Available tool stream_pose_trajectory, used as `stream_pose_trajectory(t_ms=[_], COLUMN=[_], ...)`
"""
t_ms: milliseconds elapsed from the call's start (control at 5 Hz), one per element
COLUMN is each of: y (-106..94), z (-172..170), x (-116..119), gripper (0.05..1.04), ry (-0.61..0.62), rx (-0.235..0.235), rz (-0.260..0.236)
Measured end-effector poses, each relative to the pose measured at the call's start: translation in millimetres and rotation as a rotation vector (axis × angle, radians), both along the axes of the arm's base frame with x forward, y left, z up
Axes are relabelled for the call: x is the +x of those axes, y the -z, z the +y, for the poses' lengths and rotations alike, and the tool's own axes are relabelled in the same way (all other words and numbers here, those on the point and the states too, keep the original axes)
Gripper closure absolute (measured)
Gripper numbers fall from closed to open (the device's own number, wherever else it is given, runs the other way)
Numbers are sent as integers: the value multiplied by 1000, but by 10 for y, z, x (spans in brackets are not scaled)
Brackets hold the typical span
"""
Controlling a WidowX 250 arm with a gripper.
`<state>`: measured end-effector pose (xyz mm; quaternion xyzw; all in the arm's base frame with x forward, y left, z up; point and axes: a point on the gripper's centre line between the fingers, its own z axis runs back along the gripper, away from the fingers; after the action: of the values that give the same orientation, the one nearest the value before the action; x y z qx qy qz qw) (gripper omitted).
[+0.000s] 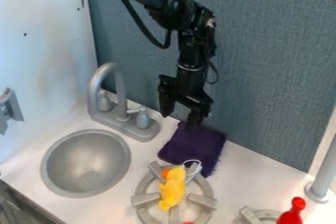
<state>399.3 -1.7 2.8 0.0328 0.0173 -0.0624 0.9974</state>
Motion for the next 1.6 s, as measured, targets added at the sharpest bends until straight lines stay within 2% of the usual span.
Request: stream_pose_trajectory(t_ms=[200, 600, 800, 1000, 1200, 1400, 1600], y=[177, 314, 431, 522, 466, 454, 300], z=[-4, 15, 17, 44, 74, 57, 50], x=[-78, -212, -195, -234, -191, -142, 113], gripper=[83, 83, 83, 83, 83, 83, 83], ry=[2, 25, 27, -30, -88, -121, -170], rx=[1, 10, 10, 18, 29, 13, 3], rz=[49, 78, 10, -134, -238, -267, -326])
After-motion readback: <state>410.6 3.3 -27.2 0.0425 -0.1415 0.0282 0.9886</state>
